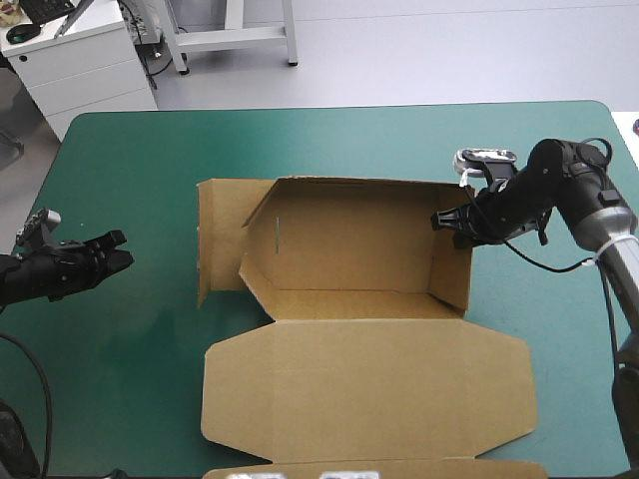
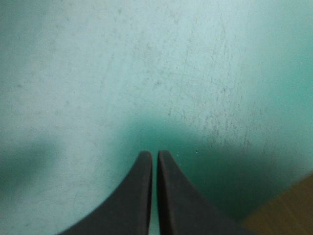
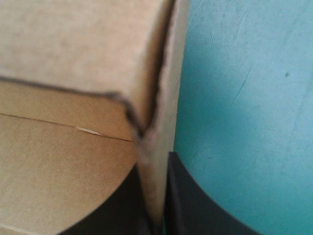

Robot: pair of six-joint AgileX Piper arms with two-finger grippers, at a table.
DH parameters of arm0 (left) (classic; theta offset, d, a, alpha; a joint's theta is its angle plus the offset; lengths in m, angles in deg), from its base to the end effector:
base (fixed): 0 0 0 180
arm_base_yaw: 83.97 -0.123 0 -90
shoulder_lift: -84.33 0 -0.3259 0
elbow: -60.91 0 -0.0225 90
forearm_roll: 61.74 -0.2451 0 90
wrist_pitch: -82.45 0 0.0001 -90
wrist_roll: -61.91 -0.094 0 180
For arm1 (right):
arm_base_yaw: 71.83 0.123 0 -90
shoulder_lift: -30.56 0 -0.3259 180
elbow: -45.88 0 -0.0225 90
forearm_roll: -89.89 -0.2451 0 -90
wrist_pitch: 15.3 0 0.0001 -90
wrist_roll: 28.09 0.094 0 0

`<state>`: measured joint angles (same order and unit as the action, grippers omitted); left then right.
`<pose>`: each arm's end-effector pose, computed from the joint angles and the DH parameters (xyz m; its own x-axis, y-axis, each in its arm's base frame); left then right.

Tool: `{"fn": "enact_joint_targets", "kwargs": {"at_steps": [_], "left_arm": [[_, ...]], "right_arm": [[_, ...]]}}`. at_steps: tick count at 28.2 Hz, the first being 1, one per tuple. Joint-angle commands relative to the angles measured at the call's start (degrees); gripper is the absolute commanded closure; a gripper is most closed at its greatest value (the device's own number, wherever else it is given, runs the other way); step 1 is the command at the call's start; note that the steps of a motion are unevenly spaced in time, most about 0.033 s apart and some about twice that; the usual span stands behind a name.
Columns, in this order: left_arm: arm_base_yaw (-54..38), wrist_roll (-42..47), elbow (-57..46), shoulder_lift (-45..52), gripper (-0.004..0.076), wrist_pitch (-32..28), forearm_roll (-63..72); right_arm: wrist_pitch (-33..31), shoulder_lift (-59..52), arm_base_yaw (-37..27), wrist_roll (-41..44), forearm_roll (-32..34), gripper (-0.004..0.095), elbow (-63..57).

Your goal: Fold the box

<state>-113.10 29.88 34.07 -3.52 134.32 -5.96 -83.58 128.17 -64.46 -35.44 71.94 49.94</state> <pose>0.2527 0.0707 0.3047 -0.7312 -0.5615 -0.3874 -0.2214 0.7324 -0.6439 0.3126 0.0676 0.3682 -0.9348 -0.1296 -0.3308 -0.2245 0.9370 0.2675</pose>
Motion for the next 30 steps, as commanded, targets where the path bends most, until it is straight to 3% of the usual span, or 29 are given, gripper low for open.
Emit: {"fn": "enact_joint_targets", "kwargs": {"at_steps": [1,5,14,18,21,28,30], "left_arm": [[0.0,0.0,1.3,2.1,0.071,0.4,3.6],[0.0,0.0,1.3,2.1,0.071,0.6,3.7],[0.0,0.0,1.3,2.1,0.071,0.4,4.6],[0.0,-0.1,1.3,2.1,0.0711,0.1,4.6],[0.0,-0.1,1.3,2.1,0.0711,0.0,4.6],[0.0,-0.1,1.3,2.1,0.0714,-0.5,4.6],[0.0,-0.1,1.3,2.1,0.0714,-0.8,4.6]], "right_arm": [[-2.7,0.9,0.0,0.5,-1.4,0.0921,1.8],[-1.6,5.7,0.0,1.1,-0.8,0.0921,1.8],[11.2,7.6,0.0,0.7,-0.8,0.0922,1.9],[12.2,7.6,0.0,-1.3,-1.4,0.0888,1.9],[12.2,7.6,0.0,-3.2,-1.9,0.078,1.9],[11.8,7.6,0.0,-3.1,-1.9,0.0259,1.9],[11.0,7.6,0.0,-3.1,-1.9,0.0169,2.3]]}}
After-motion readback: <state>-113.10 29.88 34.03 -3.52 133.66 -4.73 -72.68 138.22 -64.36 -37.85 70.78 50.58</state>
